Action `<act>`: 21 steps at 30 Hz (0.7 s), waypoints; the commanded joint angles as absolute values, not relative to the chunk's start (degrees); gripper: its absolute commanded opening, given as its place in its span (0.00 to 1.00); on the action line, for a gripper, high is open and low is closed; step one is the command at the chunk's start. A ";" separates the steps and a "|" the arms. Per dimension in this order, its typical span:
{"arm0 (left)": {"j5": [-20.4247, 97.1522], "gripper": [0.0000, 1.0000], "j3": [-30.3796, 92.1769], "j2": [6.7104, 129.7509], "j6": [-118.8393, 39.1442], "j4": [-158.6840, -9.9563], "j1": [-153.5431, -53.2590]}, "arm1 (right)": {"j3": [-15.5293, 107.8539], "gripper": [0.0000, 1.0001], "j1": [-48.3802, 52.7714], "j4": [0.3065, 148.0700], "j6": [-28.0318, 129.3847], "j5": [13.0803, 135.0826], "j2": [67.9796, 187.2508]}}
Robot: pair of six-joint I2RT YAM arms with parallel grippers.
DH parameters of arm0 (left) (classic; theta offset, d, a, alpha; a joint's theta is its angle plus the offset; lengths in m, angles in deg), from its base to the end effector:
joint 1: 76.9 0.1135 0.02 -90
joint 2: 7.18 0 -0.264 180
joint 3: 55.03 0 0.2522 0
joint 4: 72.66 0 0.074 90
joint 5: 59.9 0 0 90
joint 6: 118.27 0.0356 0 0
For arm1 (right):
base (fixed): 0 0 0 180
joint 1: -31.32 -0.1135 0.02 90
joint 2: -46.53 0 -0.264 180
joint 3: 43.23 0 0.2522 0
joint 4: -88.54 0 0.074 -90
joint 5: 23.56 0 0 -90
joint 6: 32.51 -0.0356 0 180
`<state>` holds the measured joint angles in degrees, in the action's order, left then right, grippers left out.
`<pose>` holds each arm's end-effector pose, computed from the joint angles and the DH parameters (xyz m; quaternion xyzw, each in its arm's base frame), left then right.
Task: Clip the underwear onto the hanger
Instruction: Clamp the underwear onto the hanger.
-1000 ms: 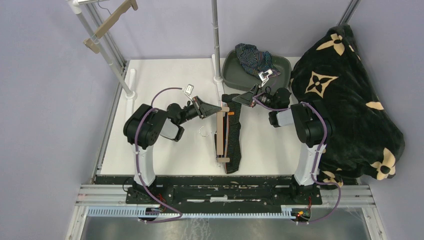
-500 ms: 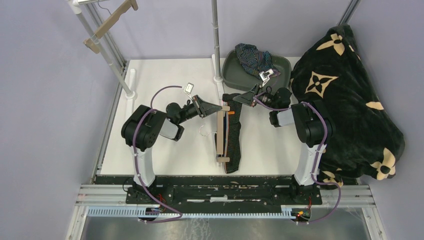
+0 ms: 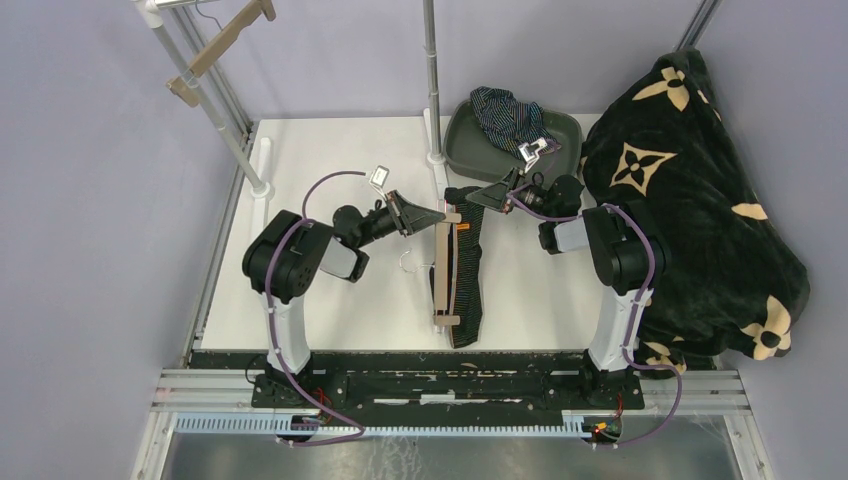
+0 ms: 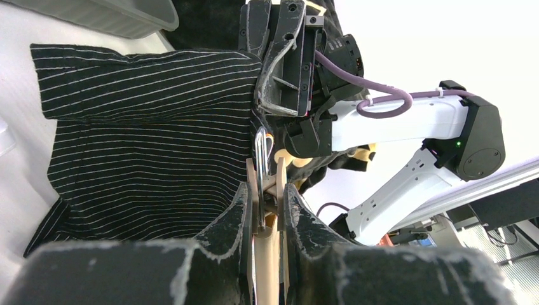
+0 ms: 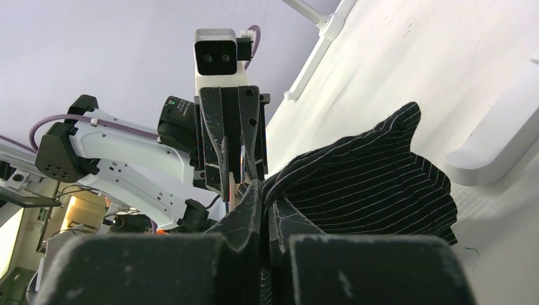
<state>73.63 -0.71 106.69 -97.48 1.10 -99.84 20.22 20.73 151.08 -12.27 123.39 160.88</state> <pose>0.3141 -0.1595 0.1620 0.0450 0.6395 -0.6859 0.3444 0.3675 0.0991 0.1771 -0.0472 0.6654 0.6697 0.3263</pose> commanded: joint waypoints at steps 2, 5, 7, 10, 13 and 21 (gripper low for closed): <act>77.77 0.03 -0.24 105.88 -101.92 12.65 -101.68 | 22.97 0.00 21.57 157.40 -13.06 121.27 157.23; 77.59 0.03 0.07 106.38 -101.83 12.67 -102.05 | 22.92 0.01 21.61 157.40 -13.14 121.22 157.19; 77.44 0.03 0.16 106.67 -101.65 12.65 -102.15 | 22.92 0.01 21.62 157.40 -13.17 121.19 157.21; 77.15 0.03 0.28 107.15 -101.49 12.58 -102.27 | 22.85 0.01 21.59 157.40 -13.25 121.15 156.98; 77.08 0.03 0.47 107.67 -101.48 12.68 -102.28 | 22.89 0.01 21.58 157.41 -13.26 121.25 156.76; 76.73 0.03 1.13 108.66 -101.34 12.29 -102.64 | 22.89 0.01 21.57 157.41 -13.34 121.35 156.49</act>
<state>72.38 0.18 107.58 -97.46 1.12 -101.30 20.22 20.73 151.10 -13.05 123.41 159.76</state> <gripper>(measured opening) 0.209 0.066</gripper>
